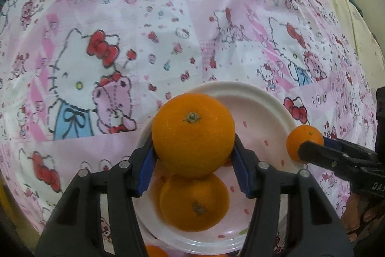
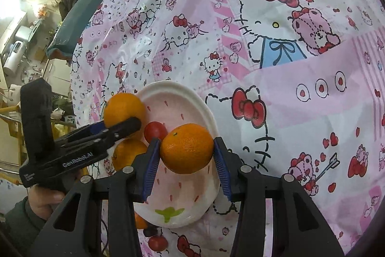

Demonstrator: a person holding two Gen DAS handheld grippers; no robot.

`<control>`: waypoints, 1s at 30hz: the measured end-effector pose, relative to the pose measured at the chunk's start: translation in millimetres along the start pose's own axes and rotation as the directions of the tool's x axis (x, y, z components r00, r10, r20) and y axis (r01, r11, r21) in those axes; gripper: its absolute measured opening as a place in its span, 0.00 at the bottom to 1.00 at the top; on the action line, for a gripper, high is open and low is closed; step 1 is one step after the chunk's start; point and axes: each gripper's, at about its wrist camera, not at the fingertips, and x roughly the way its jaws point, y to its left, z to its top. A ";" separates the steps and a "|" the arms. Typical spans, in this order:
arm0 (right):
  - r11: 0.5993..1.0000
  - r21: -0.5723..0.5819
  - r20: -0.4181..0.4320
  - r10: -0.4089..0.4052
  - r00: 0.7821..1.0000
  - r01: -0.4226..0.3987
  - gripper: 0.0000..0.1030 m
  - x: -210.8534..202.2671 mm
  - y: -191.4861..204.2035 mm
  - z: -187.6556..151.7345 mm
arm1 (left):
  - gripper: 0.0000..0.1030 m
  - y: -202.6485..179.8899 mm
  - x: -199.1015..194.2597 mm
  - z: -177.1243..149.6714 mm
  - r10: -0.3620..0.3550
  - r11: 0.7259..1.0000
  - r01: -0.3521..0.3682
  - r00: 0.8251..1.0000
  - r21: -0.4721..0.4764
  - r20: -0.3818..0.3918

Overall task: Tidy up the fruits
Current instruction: 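Place both held oranges onto the white plate and open both tools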

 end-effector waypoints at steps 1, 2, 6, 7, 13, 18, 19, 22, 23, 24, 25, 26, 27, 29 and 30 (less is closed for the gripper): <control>1.000 0.003 0.001 0.001 1.000 -0.001 0.46 -0.3 -0.8 0.1 | 0.54 -1.0 1.4 -0.4 0.000 1.000 0.000 1.000 0.000 0.001; 1.000 0.007 0.002 0.004 1.000 -0.004 0.47 -1.0 -2.0 -0.1 | 0.54 -1.3 2.0 -0.4 0.000 1.000 0.000 1.000 -0.001 0.001; 1.000 0.022 0.014 0.017 1.000 -0.017 0.47 -4.6 -5.1 0.2 | 0.56 0.9 3.9 -0.4 -0.010 1.000 0.010 1.000 -0.010 -0.006; 0.999 0.024 0.018 0.024 1.000 -0.025 0.47 -5.8 -5.2 0.1 | 0.56 0.7 4.1 -0.9 -0.010 1.000 0.010 1.000 -0.008 -0.006; 0.999 0.017 0.038 0.034 0.999 -0.035 0.47 -12.3 -2.4 1.2 | 0.80 -9.2 -6.6 -4.2 0.006 0.998 -0.009 0.999 0.055 0.044; 0.999 0.036 0.071 0.027 0.997 -0.030 0.57 -22.3 -8.5 4.3 | 0.82 -8.9 -13.5 -7.9 0.004 0.999 -0.007 0.999 0.054 0.047; 0.999 0.037 0.078 0.020 0.997 -0.023 0.64 -24.0 -9.1 4.7 | 0.82 -7.0 -17.1 -9.5 0.011 0.999 -0.014 0.998 0.053 0.055; 1.000 0.003 0.100 -0.015 0.995 0.015 0.73 -31.5 -7.9 5.6 | 0.82 -2.8 -29.9 -14.9 0.024 0.999 -0.028 0.996 0.046 0.085; 1.000 0.000 0.103 -0.018 0.994 0.018 0.74 -33.6 -8.0 5.6 | 0.82 -2.1 -31.6 -16.9 0.026 0.999 -0.030 0.996 0.041 0.090; 1.000 0.005 0.107 -0.015 0.994 0.015 0.76 -36.2 -8.9 5.1 | 0.82 -1.0 -34.1 -19.2 0.027 0.999 -0.031 0.995 0.037 0.094; 1.000 0.010 0.112 -0.012 0.994 0.011 0.79 -38.5 -9.8 5.0 | 0.82 -0.3 -36.6 -21.9 0.027 0.999 -0.031 0.995 0.034 0.097; 1.000 0.012 0.122 -0.012 0.992 0.011 0.79 -41.5 -9.9 4.1 | 0.82 0.2 -38.7 -24.5 0.029 0.999 -0.032 0.994 0.031 0.101; 1.000 0.013 0.126 -0.016 0.992 0.015 0.80 -42.7 -9.7 3.9 | 0.82 0.7 -41.1 -27.5 0.035 0.999 -0.039 0.994 0.029 0.105; 1.000 0.015 0.130 -0.013 0.991 0.011 0.80 -44.4 -8.2 3.3 | 0.82 1.1 -45.6 -31.2 0.047 0.998 -0.050 0.993 0.026 0.112; 1.000 0.011 0.129 -0.010 0.992 0.009 0.80 -45.1 -5.8 2.7 | 0.82 1.7 -48.7 -33.0 0.053 0.998 -0.056 0.992 0.023 0.115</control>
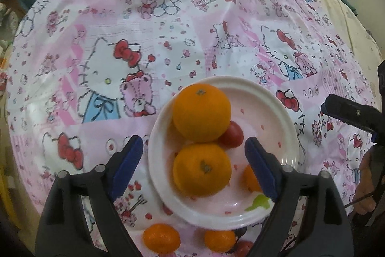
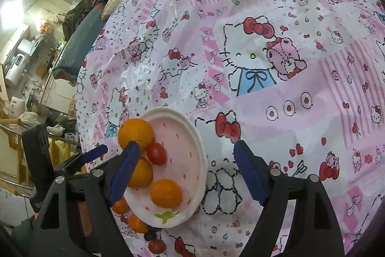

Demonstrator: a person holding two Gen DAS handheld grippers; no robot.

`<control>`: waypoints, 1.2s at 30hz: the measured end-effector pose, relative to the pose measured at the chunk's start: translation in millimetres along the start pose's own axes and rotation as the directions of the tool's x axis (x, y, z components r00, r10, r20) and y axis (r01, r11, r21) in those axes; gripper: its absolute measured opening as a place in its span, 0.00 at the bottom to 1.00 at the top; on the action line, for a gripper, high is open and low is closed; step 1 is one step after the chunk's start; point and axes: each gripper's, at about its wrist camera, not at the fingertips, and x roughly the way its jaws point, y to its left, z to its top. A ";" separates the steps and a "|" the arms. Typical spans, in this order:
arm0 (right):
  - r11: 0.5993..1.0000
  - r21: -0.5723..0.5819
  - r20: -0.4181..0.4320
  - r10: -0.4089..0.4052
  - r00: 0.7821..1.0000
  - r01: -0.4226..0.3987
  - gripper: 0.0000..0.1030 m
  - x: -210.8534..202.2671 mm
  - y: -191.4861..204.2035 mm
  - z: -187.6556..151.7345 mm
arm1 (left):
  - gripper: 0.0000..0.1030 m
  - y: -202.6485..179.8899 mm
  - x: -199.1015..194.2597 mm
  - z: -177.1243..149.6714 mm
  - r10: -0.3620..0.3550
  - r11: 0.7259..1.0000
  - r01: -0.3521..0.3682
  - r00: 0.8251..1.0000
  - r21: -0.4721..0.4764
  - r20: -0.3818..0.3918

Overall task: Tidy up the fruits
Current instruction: 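Place both held oranges onto the white plate and open both tools, then withdraw both tools from the plate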

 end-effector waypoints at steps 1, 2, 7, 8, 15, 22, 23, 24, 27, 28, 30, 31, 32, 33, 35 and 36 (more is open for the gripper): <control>1.000 -0.005 0.000 0.000 1.000 0.000 0.80 -0.4 2.2 -0.4 | 0.82 0.9 -4.5 -1.8 0.005 1.000 -0.005 1.000 -0.005 0.005; 1.000 -0.016 0.002 -0.003 1.000 0.003 0.80 -1.4 5.4 -1.5 | 0.82 2.2 -9.3 -4.0 0.004 1.000 -0.004 1.000 -0.014 0.014; 0.998 -0.060 0.013 -0.009 1.000 0.010 0.81 -9.1 20.0 -9.1 | 0.82 4.8 -33.9 -17.7 0.012 0.999 -0.010 0.998 -0.032 0.054; 0.997 -0.073 0.014 -0.009 1.000 0.010 0.81 -11.3 24.2 -11.8 | 0.82 5.2 -38.6 -20.8 0.017 0.999 -0.015 0.998 -0.034 0.063; 0.991 -0.130 0.020 -0.027 0.999 0.030 0.81 -21.1 42.2 -27.8 | 0.82 12.1 -57.9 -44.1 0.047 0.997 -0.042 0.994 -0.061 0.094; 0.986 -0.157 0.047 -0.043 0.998 0.050 0.81 -37.3 54.8 -50.1 | 0.82 23.2 -76.3 -66.1 0.089 0.992 -0.078 0.990 -0.097 0.113; 0.986 -0.160 0.051 -0.045 0.998 0.053 0.81 -38.9 55.9 -52.5 | 0.82 25.0 -79.5 -69.2 0.089 0.991 -0.077 0.989 -0.105 0.117; 0.985 -0.165 0.054 -0.048 0.997 0.057 0.81 -41.1 56.9 -56.0 | 0.82 26.9 -83.7 -72.7 0.090 0.990 -0.076 0.988 -0.116 0.124; 0.986 -0.152 0.053 -0.054 0.997 0.061 0.81 -44.8 54.5 -67.6 | 0.82 30.6 -92.3 -81.6 0.090 0.987 -0.071 0.988 -0.143 0.129; 0.987 -0.146 0.049 -0.054 0.997 0.061 0.81 -45.4 53.6 -69.8 | 0.82 31.6 -93.5 -84.3 0.086 0.986 -0.067 0.989 -0.152 0.124; 0.990 -0.131 0.044 -0.053 0.998 0.058 0.81 -47.0 51.6 -76.6 | 0.82 32.8 -96.0 -92.9 0.076 0.984 -0.056 0.991 -0.170 0.112; 0.990 -0.127 0.042 -0.054 0.998 0.059 0.81 -47.6 51.4 -79.0 | 0.82 31.9 -97.1 -96.5 0.075 0.984 -0.055 0.991 -0.168 0.112; 0.991 -0.125 0.043 -0.052 0.998 0.057 0.81 -49.1 51.8 -82.6 | 0.82 29.9 -98.4 -100.4 0.081 0.985 -0.063 0.991 -0.161 0.111; 0.991 -0.123 0.044 -0.051 0.998 0.056 0.81 -50.3 52.3 -84.7 | 0.82 27.8 -99.6 -103.7 0.087 0.986 -0.070 0.990 -0.152 0.111; 0.991 -0.120 0.049 -0.050 0.998 0.056 0.81 -53.4 53.8 -90.0 | 0.82 25.0 -103.1 -109.2 0.095 0.987 -0.078 0.988 -0.142 0.120; 0.992 -0.116 0.052 -0.049 0.997 0.055 0.81 -54.9 54.3 -93.3 | 0.82 24.2 -105.1 -111.6 0.099 0.987 -0.081 0.987 -0.139 0.127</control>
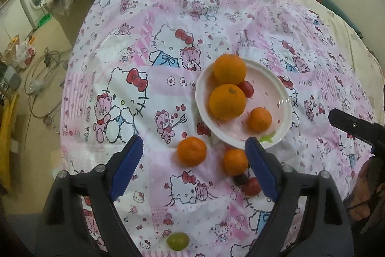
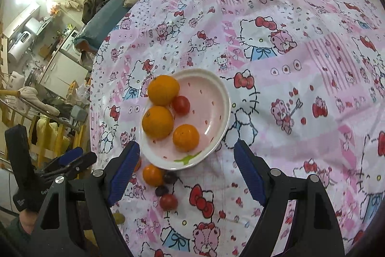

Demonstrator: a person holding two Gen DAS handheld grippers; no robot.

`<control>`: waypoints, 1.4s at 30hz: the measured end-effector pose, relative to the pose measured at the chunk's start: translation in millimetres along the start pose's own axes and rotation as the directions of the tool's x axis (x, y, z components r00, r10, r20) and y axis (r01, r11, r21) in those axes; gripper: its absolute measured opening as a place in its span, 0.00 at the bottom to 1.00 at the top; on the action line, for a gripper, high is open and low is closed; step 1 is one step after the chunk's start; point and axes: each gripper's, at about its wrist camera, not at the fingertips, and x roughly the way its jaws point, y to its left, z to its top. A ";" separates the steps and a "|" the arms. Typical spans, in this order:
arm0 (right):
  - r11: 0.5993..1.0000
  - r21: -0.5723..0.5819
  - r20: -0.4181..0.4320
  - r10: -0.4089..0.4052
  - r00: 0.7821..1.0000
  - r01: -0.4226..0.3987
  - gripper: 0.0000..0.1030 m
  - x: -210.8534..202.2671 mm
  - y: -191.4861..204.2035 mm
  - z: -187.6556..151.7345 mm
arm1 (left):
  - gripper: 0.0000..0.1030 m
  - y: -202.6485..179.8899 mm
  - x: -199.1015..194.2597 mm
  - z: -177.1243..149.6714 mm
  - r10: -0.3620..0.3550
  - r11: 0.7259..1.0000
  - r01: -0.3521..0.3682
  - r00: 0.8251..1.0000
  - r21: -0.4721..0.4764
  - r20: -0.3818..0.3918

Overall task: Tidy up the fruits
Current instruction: 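Withdraw both tools from the plate, then lower the right tool toward a red tomato beside the plate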

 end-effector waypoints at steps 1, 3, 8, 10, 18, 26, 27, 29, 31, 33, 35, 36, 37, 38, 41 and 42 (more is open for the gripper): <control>1.000 0.002 0.002 0.001 1.000 -0.001 0.81 -1.0 0.7 -2.6 | 0.82 0.8 -1.6 -1.7 0.001 1.000 -0.001 1.000 0.000 0.005; 1.000 0.009 0.004 0.001 1.000 -0.001 0.81 -2.3 1.8 -8.9 | 0.82 4.4 -1.7 -3.7 -0.001 1.000 0.001 1.000 -0.012 0.001; 0.999 0.036 -0.008 -0.009 1.000 0.009 0.81 1.1 1.7 -21.9 | 0.82 22.8 2.1 -6.9 0.027 0.996 -0.027 1.000 -0.083 -0.003; 0.999 0.039 -0.014 -0.014 1.000 0.015 0.81 3.5 1.3 -24.0 | 0.82 29.1 3.5 -6.7 0.042 0.993 -0.042 0.999 -0.112 -0.005; 0.999 0.037 -0.130 0.018 0.991 -0.014 0.80 37.6 4.5 -30.5 | 0.82 45.9 8.1 -5.7 0.024 0.981 -0.031 0.999 -0.190 -0.039; 0.999 -0.046 -0.287 -0.002 0.958 -0.012 0.46 97.1 20.6 -45.6 | 0.82 43.0 6.6 -4.6 0.013 0.985 -0.018 0.999 -0.172 -0.030; 0.999 -0.027 -0.301 0.011 0.954 -0.020 0.46 103.5 19.6 -46.7 | 0.82 43.0 7.6 -4.7 0.014 0.985 -0.019 0.999 -0.171 -0.031; 1.000 0.014 -0.312 0.029 0.950 -0.026 0.46 112.5 16.2 -46.8 | 0.82 43.4 9.4 -5.8 0.013 0.986 -0.019 0.999 -0.168 -0.038; 0.999 0.027 -0.323 0.026 0.946 -0.018 0.46 119.4 15.0 -46.0 | 0.82 43.5 11.7 -6.7 0.016 0.987 -0.023 0.999 -0.162 -0.044; 1.000 0.024 -0.339 0.016 0.941 -0.008 0.46 124.2 13.4 -45.6 | 0.82 43.8 13.7 -7.1 0.019 0.987 -0.027 0.999 -0.159 -0.050; 1.000 0.010 -0.341 0.010 0.940 -0.007 0.46 126.2 14.3 -45.7 | 0.82 44.3 15.3 -7.4 0.017 0.986 -0.026 0.998 -0.164 -0.056; 1.000 0.007 -0.343 0.008 0.939 -0.006 0.46 127.2 14.4 -46.2 | 0.82 44.1 16.0 -7.1 0.015 0.986 -0.025 0.998 -0.167 -0.058; 1.000 0.014 -0.345 0.018 0.938 -0.014 0.46 128.3 13.9 -46.0 | 0.82 43.9 16.6 -6.9 0.015 0.986 -0.024 0.998 -0.167 -0.060; 1.000 0.017 -0.350 0.030 0.936 -0.025 0.46 129.9 14.8 -46.1 | 0.82 42.7 17.3 -6.5 0.015 0.986 -0.025 0.998 -0.167 -0.062; 0.998 -0.047 -0.350 0.010 0.937 -0.028 0.46 134.8 27.2 -47.6 | 0.82 37.7 19.0 -4.9 0.014 0.987 -0.024 0.998 -0.157 -0.064; 0.997 -0.054 -0.361 0.027 0.932 -0.050 0.46 137.7 32.9 -47.8 | 0.82 36.1 19.3 -4.3 0.015 0.988 -0.025 0.998 -0.154 -0.063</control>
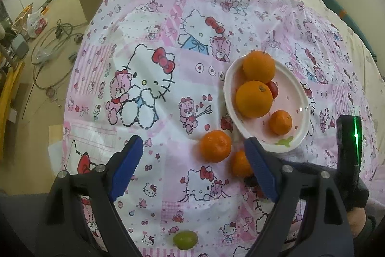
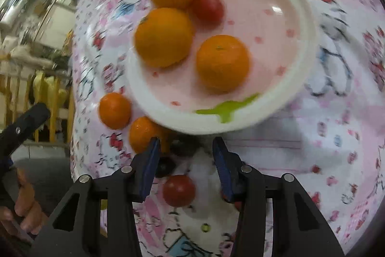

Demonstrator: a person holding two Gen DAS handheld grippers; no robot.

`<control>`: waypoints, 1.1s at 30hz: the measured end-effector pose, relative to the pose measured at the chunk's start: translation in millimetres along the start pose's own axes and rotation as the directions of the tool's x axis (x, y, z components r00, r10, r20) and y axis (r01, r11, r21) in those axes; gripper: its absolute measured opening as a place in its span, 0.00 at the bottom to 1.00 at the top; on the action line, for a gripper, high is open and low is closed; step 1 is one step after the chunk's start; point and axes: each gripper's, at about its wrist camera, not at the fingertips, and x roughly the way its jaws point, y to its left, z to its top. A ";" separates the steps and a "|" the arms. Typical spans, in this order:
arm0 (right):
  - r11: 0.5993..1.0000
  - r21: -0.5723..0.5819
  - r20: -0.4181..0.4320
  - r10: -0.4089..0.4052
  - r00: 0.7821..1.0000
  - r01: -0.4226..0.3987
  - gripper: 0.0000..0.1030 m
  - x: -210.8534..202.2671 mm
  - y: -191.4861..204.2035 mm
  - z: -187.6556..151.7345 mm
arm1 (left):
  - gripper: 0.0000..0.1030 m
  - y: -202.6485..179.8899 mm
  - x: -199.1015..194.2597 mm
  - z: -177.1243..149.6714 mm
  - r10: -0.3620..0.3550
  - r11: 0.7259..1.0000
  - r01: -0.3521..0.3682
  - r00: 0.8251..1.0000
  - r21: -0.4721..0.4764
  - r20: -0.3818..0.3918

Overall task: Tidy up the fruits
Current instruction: 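Lower the right tool toward a red tomato beside the plate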

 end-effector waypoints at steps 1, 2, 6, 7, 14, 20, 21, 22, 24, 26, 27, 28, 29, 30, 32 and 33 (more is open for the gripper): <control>1.000 -0.009 -0.008 0.018 1.000 -0.018 0.46 2.3 3.7 0.1 | 0.82 -1.4 0.4 0.2 0.000 1.000 0.000 1.000 0.002 0.001; 1.000 -0.029 -0.009 0.012 1.000 -0.012 0.46 5.4 8.8 -0.2 | 0.82 -2.4 0.5 0.4 0.001 1.000 -0.001 1.000 0.003 0.001; 0.999 -0.052 0.007 0.002 1.000 -0.002 0.38 4.0 13.9 -1.1 | 0.82 -4.7 1.5 0.1 0.006 1.000 -0.006 1.000 0.008 0.001; 0.999 -0.053 0.007 -0.002 1.000 0.002 0.35 3.2 12.7 -1.2 | 0.82 -5.0 2.0 -0.1 0.009 1.000 -0.009 1.000 0.011 0.001; 0.999 -0.045 -0.011 -0.011 1.000 0.010 0.17 5.7 2.8 -3.2 | 0.82 -2.3 5.1 0.7 0.014 1.000 -0.014 1.000 0.000 -0.007; 1.000 -0.012 -0.001 0.009 1.000 -0.009 0.10 0.1 -4.2 -3.8 | 0.82 -1.1 1.9 1.2 0.012 1.000 -0.012 1.000 -0.008 0.003; 1.000 -0.016 0.006 0.003 1.000 -0.003 0.10 -1.2 -4.2 -3.9 | 0.82 -1.0 1.6 0.9 0.009 1.000 -0.009 1.000 -0.007 0.002; 1.000 -0.019 0.007 0.003 1.000 -0.003 0.10 -1.1 -3.6 -3.7 | 0.82 -1.2 1.5 0.6 0.008 1.000 -0.008 1.000 -0.005 0.002; 1.000 -0.020 0.012 0.006 1.000 -0.006 0.11 -0.5 -2.6 -3.0 | 0.82 -1.3 1.4 -0.5 0.009 1.000 -0.009 1.000 0.000 0.001; 0.999 -0.035 0.007 0.000 1.000 0.000 0.16 2.5 2.1 -1.6 | 0.82 -0.6 1.1 -1.2 0.008 1.000 -0.008 1.000 -0.001 -0.001; 0.999 -0.043 0.008 -0.011 1.000 0.011 0.17 3.1 4.2 -1.5 | 0.82 0.4 0.9 -1.4 0.008 1.000 -0.008 1.000 -0.003 -0.001; 0.998 -0.051 0.009 -0.022 1.000 0.022 0.20 3.6 6.1 -1.3 | 0.82 1.4 0.6 -1.6 0.009 1.000 -0.009 1.000 -0.007 -0.001; 0.997 -0.062 0.011 -0.035 0.999 0.036 0.21 4.1 7.9 -1.3 | 0.82 2.5 0.5 -1.6 0.009 1.000 -0.009 1.000 -0.011 -0.002; 0.995 -0.083 0.021 -0.056 0.998 0.058 0.21 4.0 10.4 -1.6 | 0.82 3.5 0.7 -1.8 0.009 1.000 -0.009 1.000 -0.016 -0.003; 0.989 -0.116 0.039 -0.085 0.996 0.089 0.24 4.4 14.2 -1.4 | 0.82 4.3 0.9 -1.6 0.005 1.000 -0.005 1.000 -0.021 -0.006; 0.986 -0.132 0.040 -0.095 0.995 0.099 0.25 5.6 16.1 -1.0 | 0.82 4.1 1.0 -1.9 0.002 1.000 -0.002 1.000 -0.022 -0.008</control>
